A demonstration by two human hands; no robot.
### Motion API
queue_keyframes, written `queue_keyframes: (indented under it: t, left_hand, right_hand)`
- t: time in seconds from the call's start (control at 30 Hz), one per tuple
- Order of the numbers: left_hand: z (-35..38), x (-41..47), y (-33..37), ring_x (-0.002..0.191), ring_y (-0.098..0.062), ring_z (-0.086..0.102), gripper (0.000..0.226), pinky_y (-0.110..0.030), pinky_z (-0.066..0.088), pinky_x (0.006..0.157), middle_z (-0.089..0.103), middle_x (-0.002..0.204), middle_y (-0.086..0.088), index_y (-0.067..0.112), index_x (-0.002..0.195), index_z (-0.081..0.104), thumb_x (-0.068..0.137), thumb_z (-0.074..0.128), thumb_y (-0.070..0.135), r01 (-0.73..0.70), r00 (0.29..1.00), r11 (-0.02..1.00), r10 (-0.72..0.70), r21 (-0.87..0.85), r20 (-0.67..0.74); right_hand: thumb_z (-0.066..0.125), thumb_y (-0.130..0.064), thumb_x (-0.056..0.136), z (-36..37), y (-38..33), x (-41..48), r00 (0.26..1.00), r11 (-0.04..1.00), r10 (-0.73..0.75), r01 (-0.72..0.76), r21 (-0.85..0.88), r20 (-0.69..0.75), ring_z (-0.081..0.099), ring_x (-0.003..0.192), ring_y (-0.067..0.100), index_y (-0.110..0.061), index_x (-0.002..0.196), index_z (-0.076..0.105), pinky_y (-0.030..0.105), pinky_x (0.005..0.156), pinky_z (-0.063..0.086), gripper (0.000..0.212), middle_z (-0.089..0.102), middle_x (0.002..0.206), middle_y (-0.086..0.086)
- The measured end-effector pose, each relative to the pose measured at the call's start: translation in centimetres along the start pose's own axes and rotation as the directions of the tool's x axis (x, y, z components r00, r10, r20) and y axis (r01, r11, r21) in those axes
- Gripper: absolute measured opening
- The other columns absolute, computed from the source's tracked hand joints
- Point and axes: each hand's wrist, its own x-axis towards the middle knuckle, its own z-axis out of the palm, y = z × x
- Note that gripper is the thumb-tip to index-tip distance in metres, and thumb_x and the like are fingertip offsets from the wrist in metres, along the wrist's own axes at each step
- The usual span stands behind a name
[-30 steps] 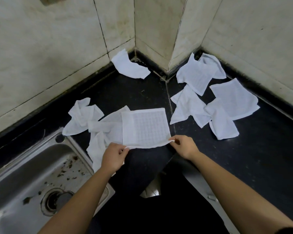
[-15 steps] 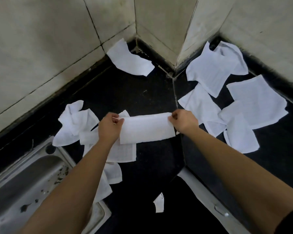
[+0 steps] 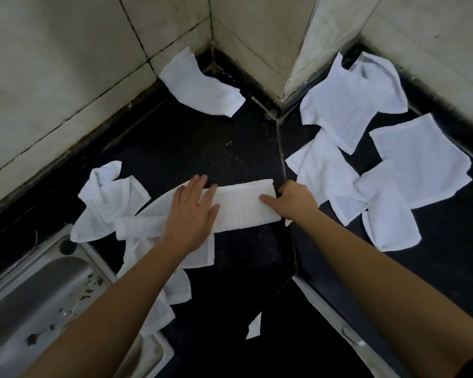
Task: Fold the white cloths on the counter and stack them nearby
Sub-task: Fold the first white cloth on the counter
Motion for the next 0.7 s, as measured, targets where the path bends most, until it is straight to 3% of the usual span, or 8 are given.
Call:
queue_keyframes:
  t: [0.07,0.13,0.27,0.43,0.5,0.57,0.63,0.7]
  left_hand:
    - [1.0,0.3,0.5,0.151,-0.031,0.011,0.064,-0.054,0.015,0.121,0.016,0.163,-0.015,0.012,0.155,0.023,0.103,0.025,0.049,-0.066,0.977,0.995,0.05,0.073,0.207]
    - [2.2,0.4,0.5,0.152,-0.028,-0.004,0.074,-0.055,0.004,0.121,-0.001,0.166,-0.012,0.015,0.157,0.005,0.098,0.006,0.059,-0.093,0.943,0.989,0.05,0.116,0.328]
    - [4.0,0.5,2.1,0.152,-0.028,-0.006,0.077,-0.057,0.0,0.12,-0.005,0.165,-0.011,0.017,0.158,0.001,0.096,0.003,0.065,-0.05,0.947,0.992,0.011,0.113,0.321]
    - [5.6,1.4,6.9,0.152,-0.03,-0.002,0.075,-0.058,0.0,0.12,0.002,0.165,-0.013,0.017,0.157,0.008,0.098,0.01,0.062,-0.026,0.953,0.997,0.004,0.067,0.302]
    - [6.0,1.4,7.5,0.152,-0.031,0.0,0.075,-0.058,-0.001,0.12,0.004,0.165,-0.014,0.017,0.157,0.01,0.098,0.011,0.063,-0.001,0.957,0.997,-0.021,0.074,0.288]
    - [6.0,1.5,7.4,0.152,-0.03,-0.003,0.076,-0.058,-0.001,0.12,0.001,0.165,-0.014,0.017,0.158,0.009,0.098,0.009,0.064,-0.007,0.955,0.997,-0.017,0.08,0.297]
    - [5.4,1.5,7.2,0.152,-0.03,-0.004,0.078,-0.058,0.0,0.12,0.0,0.165,-0.015,0.015,0.158,0.01,0.098,0.01,0.064,-0.027,0.961,0.998,0.01,0.061,0.275]
    - [4.4,0.8,6.5,0.152,-0.031,-0.002,0.074,-0.058,0.004,0.12,0.002,0.164,-0.018,0.012,0.157,0.013,0.1,0.017,0.06,-0.019,0.981,1.0,0.015,0.017,0.194]
  right_hand:
    - [0.067,-0.062,0.082,0.0,-0.2,-0.2,1.0,0.997,0.004,-0.002,-0.072,0.029,0.065,0.087,0.022,-0.013,0.094,0.061,0.031,0.065,0.047,0.051,0.065,0.089,0.003]
    - [0.068,-0.057,0.083,-0.2,-0.2,-0.3,0.998,0.998,0.007,-0.003,-0.069,0.061,0.063,0.081,0.019,-0.015,0.086,0.063,0.028,0.062,0.044,0.042,0.063,0.082,0.001]
    - [0.067,-0.041,0.087,-1.4,1.1,-0.1,0.997,0.992,0.005,-0.015,0.129,0.077,0.052,0.065,0.014,-0.017,0.061,0.049,0.024,0.051,0.035,0.04,0.05,0.062,-0.003]
    - [0.072,-0.03,0.085,-3.2,5.2,-1.0,0.992,0.886,0.11,-0.128,0.445,0.066,0.059,0.081,0.014,-0.021,0.088,0.059,0.02,0.055,0.044,0.017,0.06,0.087,-0.004]
    - [0.079,-0.028,0.082,-3.5,6.2,-1.6,0.974,0.733,0.175,-0.224,0.643,0.141,0.065,0.09,0.016,-0.017,0.107,0.061,0.021,0.057,0.052,0.033,0.065,0.101,0.001]
    - [0.083,-0.028,0.079,-3.5,6.4,-2.1,0.939,0.572,0.201,-0.343,0.745,0.278,0.067,0.102,0.021,-0.014,0.121,0.059,0.029,0.069,0.056,0.05,0.068,0.113,0.006]
    - [0.084,-0.03,0.077,-3.4,6.2,-2.5,0.908,0.546,0.185,-0.413,0.729,0.375,0.068,0.104,0.02,-0.014,0.119,0.064,0.03,0.071,0.056,0.049,0.072,0.114,0.004]
    - [0.081,-0.027,0.079,-3.1,5.5,-2.9,0.911,0.532,0.193,-0.409,0.742,0.363,0.068,0.1,0.019,-0.014,0.113,0.069,0.028,0.069,0.054,0.038,0.073,0.11,0.003]
